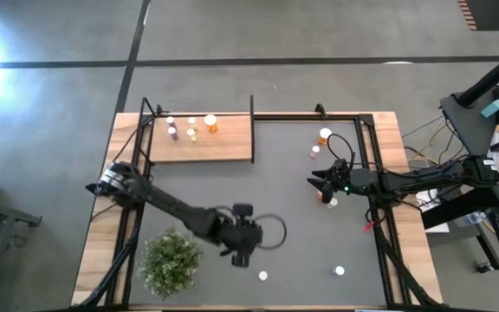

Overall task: Pick and place medicine bottles onto shelf by color
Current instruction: Put the bottom left pink pill bottle on the shelf

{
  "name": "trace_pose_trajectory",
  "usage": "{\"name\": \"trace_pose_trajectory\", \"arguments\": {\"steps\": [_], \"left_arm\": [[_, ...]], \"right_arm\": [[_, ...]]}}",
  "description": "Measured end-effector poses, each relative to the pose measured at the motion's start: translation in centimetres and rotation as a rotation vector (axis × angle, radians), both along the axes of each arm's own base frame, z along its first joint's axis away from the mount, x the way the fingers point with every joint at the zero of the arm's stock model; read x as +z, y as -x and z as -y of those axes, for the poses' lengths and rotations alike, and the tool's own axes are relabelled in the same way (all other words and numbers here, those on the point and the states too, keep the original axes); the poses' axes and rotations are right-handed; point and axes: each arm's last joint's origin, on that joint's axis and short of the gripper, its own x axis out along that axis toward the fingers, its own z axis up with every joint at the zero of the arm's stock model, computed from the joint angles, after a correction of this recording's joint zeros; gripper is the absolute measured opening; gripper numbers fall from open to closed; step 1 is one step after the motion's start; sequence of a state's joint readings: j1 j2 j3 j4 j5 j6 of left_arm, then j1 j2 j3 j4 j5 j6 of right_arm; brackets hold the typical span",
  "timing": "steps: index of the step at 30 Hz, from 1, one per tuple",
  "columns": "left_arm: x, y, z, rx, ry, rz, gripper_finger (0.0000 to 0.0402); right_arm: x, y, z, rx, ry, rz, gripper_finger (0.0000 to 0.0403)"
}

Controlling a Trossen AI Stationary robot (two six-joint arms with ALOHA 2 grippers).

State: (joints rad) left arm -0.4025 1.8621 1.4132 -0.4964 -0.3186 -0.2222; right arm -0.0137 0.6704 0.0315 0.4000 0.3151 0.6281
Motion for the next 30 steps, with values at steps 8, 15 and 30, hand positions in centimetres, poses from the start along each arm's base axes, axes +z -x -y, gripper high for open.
{"name": "trace_pose_trajectory", "arguments": {"steps": [8, 15, 30], "left_arm": [[4.3, 1.0, -7.5, 0.191, -0.004, 0.002, 0.0122], [6.4, 2.9, -13.7, 0.358, -0.01, -0.018, 0.0123], [4.6, 4.1, -27.7, 0.713, -0.034, -0.043, 0.0123]], "right_arm": [[0.0, 0.0, 0.0, 0.0, 0.0, 0.0, 0.021], [0.0, 0.0, 0.0, 0.0, 0.0, 0.0, 0.021], [0.0, 0.0, 0.0, 0.0, 0.0, 0.0, 0.021]]}}
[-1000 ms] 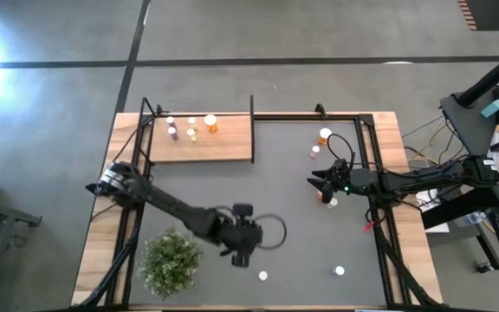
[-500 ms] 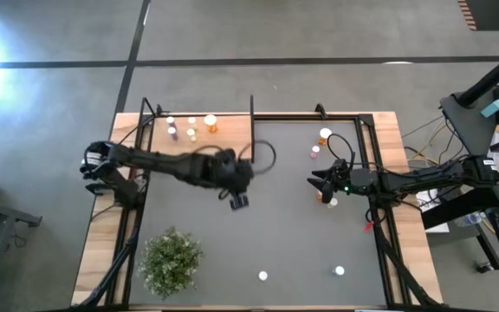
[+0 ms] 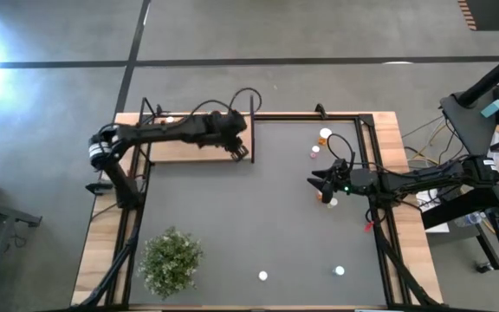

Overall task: Pick and place medicine bottles onto shelf by color
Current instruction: Put the bottom left pink pill bottle on the shelf

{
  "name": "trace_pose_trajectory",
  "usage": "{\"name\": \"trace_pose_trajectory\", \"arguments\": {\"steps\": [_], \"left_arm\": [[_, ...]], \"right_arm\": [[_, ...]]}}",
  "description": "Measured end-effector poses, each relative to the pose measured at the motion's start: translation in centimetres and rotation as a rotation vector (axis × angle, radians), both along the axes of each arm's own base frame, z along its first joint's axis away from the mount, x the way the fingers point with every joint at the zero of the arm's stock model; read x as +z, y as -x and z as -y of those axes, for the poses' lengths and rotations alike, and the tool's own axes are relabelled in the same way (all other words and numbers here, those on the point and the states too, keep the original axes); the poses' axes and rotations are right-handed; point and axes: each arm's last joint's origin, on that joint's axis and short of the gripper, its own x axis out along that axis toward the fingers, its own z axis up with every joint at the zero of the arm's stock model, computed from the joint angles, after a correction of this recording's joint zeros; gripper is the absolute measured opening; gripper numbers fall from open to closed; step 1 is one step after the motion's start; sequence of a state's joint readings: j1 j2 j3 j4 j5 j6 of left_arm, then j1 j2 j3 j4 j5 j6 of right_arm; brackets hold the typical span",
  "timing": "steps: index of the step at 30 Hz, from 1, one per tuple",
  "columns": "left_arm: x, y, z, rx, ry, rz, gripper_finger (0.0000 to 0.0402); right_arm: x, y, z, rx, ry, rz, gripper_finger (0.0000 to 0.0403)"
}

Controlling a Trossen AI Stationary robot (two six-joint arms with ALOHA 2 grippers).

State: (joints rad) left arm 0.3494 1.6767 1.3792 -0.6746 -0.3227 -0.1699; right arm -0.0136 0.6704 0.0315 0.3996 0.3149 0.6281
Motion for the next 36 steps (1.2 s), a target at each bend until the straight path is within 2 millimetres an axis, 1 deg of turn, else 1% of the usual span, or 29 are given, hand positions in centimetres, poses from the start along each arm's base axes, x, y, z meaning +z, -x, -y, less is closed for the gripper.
{"name": "trace_pose_trajectory", "arguments": {"steps": [4, 8, 15, 19, 26, 36], "left_arm": [[-1.1, 0.1, -2.4, -0.013, 0.006, -0.032, 0.0123], [-1.6, 0.2, -4.6, -0.008, 0.001, 0.006, 0.0123], [-2.3, 0.7, -7.2, 0.048, -0.009, 0.029, 0.0123], [-3.1, 0.6, -8.2, 0.052, -0.01, 0.033, 0.0123], [-4.1, 0.6, -8.9, 0.065, 0.01, 0.016, 0.0123], [-4.2, 0.9, -9.4, 0.057, -0.002, 0.004, 0.0123]], "right_arm": [[0.0, 0.0, 0.0, 0.0, 0.0, 0.0, 0.021], [0.0, 0.0, 0.0, 0.0, 0.0, 0.0, 0.021], [0.0, 0.0, 0.0, 0.0, 0.0, 0.0, 0.021], [0.0, 0.0, 0.0, -0.001, 0.0, 0.0, 0.021], [0.0, 0.0, 0.0, 0.0, 0.0, 0.0, 0.021], [0.0, 0.0, 0.0, 0.0, 0.0, 0.0, 0.021]]}}
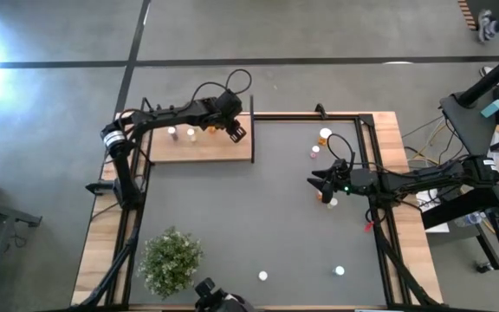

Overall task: Pick and place medicine bottles onto shelf by color
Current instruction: Put the bottom left pink pill bottle on the shelf

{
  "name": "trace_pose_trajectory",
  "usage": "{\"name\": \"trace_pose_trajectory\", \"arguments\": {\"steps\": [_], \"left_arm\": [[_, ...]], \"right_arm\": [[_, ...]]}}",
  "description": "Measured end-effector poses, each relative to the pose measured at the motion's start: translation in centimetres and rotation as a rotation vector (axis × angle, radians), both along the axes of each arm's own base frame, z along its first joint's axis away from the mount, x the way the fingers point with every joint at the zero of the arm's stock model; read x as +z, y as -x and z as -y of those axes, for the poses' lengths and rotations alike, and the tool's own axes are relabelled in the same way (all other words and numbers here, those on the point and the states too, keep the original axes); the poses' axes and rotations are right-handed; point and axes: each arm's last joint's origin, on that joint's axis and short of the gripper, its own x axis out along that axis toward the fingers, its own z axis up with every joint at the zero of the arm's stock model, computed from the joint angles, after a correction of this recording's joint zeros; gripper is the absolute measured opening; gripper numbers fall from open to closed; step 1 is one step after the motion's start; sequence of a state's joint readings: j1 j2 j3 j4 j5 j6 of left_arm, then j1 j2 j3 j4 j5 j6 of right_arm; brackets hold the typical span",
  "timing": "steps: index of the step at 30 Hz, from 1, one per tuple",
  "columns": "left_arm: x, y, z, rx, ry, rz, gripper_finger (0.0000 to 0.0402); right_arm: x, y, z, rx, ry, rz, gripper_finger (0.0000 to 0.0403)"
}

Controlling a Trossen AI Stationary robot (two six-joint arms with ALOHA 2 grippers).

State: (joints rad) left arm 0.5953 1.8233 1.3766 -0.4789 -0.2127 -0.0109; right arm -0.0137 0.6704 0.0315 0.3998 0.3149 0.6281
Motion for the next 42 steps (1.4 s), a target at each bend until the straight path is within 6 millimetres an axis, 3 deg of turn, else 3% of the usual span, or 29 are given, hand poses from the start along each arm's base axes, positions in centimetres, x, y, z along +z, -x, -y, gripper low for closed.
{"name": "trace_pose_trajectory", "arguments": {"steps": [32, 42], "left_arm": [[-0.49, 0.18, -0.4, -0.006, -0.002, -0.01, 0.0124], [-0.39, 0.11, -0.49, -0.004, -0.011, 0.003, 0.0171]], "right_arm": [[0.0, 0.0, 0.0, 0.0, 0.0, 0.0, 0.021], [0.0, 0.0, 0.0, -0.001, 0.0, 0.0, 0.021]]}}
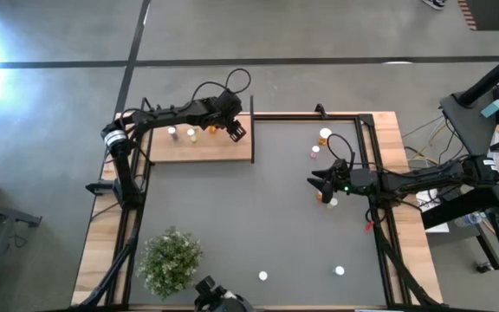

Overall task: Pick and place medicine bottles onto shelf by color
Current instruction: Put the bottom left pink pill bottle on the shelf, then move the bottom orange pill bottle to the middle of the table

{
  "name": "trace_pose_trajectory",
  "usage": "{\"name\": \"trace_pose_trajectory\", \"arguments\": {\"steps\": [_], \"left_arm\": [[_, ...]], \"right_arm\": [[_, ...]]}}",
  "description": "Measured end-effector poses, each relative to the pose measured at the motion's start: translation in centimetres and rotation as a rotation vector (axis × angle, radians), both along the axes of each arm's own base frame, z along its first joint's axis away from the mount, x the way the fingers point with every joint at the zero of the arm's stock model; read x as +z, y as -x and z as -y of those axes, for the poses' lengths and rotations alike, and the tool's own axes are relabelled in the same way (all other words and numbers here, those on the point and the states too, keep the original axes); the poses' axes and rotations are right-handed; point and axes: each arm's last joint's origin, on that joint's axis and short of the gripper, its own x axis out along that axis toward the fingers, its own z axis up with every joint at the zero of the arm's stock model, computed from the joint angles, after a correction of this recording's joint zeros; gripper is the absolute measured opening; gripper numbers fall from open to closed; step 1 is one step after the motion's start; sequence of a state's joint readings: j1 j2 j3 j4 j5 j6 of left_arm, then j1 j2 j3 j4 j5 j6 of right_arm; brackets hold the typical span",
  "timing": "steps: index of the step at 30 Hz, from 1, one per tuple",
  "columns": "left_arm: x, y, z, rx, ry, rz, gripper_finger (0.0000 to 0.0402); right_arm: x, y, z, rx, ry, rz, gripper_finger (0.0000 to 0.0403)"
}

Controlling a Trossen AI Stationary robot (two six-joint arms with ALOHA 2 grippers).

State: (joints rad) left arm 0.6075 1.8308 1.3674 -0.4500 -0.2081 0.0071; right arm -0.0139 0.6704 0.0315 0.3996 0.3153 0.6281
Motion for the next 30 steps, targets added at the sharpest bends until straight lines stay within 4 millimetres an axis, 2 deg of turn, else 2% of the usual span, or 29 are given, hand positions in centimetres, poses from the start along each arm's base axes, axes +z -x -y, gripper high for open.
{"name": "trace_pose_trajectory", "arguments": {"steps": [3, 10, 21, 30], "left_arm": [[0.6, 0.1, 0.1, -0.004, -0.006, 0.016, 0.0174], [3.7, 0.6, 0.4, -0.019, -0.073, 0.063, 0.0174], [9.2, 2.1, 1.9, -0.028, -0.175, 0.207, 0.0174], [11.4, 2.7, 3.1, -0.053, -0.219, 0.288, 0.0174]], "right_arm": [[0.0, 0.0, 0.0, 0.0, 0.0, 0.0, 0.021], [0.0, 0.0, 0.0, 0.001, 0.0, 0.0, 0.021], [0.0, 0.0, 0.0, 0.001, 0.0, 0.0, 0.021], [0.0, 0.0, 0.0, 0.009, -0.013, 0.002, 0.021]]}}
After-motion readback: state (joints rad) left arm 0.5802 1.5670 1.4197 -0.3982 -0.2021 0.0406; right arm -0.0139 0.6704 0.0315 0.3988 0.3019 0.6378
